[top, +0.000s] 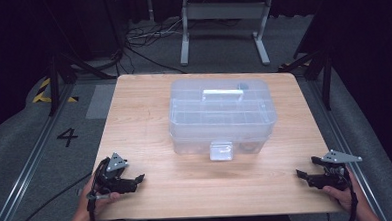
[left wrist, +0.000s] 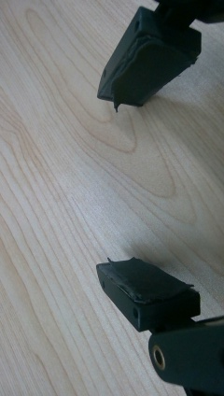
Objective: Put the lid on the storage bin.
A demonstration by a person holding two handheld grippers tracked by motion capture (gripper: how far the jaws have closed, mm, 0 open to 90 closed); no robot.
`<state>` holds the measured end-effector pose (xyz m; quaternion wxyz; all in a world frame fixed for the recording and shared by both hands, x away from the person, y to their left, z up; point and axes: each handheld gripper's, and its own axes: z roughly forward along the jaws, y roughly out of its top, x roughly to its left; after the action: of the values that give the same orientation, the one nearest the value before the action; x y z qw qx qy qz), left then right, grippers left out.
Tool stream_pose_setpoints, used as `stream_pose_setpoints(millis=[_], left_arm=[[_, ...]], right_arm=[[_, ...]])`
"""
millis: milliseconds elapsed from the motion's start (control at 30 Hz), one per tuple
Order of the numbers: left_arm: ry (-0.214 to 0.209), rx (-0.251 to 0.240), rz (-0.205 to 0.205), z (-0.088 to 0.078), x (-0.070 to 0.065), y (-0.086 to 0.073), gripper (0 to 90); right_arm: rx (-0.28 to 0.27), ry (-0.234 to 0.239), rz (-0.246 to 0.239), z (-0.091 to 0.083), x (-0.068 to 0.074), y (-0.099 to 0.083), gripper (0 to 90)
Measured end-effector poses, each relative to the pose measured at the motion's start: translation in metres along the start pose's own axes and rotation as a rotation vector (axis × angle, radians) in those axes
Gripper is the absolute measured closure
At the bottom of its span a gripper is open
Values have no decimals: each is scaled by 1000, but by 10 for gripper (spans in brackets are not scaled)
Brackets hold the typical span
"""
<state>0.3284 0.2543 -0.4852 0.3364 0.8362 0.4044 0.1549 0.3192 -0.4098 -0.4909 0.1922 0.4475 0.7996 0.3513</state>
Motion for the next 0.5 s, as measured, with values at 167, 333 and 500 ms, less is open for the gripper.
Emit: stream_pose_setpoints(millis=[167,333,500], left_arm=[[17,7,-16,2,-1,2,131],[17,11,-23,3,-2,3,121],[17,11,-24,3,-2,3,120]], right_arm=[[0,-1,1,0,0,0,150],[2,-4,6,1,0,1,147],[2,-7,8,1,-1,1,146]])
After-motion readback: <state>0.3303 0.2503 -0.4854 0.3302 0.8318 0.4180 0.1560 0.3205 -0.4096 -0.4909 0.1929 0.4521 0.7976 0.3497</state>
